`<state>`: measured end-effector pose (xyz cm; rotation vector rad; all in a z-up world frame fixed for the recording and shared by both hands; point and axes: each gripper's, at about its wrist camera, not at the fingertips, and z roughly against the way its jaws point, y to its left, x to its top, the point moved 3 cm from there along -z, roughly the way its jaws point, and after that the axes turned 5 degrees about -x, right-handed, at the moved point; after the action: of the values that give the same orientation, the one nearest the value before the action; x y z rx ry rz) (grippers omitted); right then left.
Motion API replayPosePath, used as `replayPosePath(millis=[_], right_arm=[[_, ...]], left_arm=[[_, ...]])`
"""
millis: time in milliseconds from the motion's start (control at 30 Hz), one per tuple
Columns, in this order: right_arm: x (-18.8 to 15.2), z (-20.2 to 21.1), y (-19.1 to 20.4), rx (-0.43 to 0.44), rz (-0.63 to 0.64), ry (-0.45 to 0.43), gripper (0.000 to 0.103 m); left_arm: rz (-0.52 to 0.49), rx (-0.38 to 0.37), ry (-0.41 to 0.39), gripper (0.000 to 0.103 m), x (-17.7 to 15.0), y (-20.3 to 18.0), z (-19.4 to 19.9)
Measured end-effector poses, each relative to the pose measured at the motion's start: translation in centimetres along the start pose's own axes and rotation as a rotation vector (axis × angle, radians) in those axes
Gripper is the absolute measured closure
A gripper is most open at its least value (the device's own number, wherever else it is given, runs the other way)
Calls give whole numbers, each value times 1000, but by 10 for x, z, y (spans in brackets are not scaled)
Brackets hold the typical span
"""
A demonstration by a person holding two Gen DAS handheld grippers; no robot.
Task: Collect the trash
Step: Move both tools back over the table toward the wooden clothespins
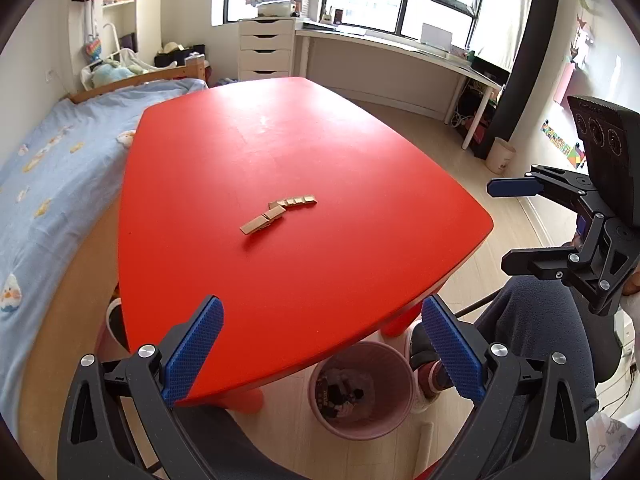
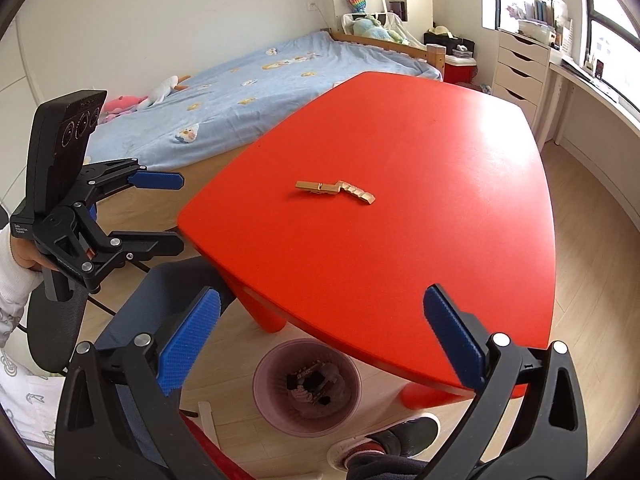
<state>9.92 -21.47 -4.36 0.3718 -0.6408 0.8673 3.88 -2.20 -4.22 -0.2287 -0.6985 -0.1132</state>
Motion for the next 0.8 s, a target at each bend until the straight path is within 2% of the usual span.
replayPosePath(millis=[333, 567, 800], right_arm=[[55, -44, -20, -2, 132, 38, 3], [82, -80, -27, 51, 225, 61, 3], [98, -118, -26, 108, 305, 107, 3]], left_arm=[[-86, -5, 36, 8, 36, 30, -19], [-161, -21, 93, 8, 51, 45, -40], [-237, -78, 144, 8, 63, 54, -68]])
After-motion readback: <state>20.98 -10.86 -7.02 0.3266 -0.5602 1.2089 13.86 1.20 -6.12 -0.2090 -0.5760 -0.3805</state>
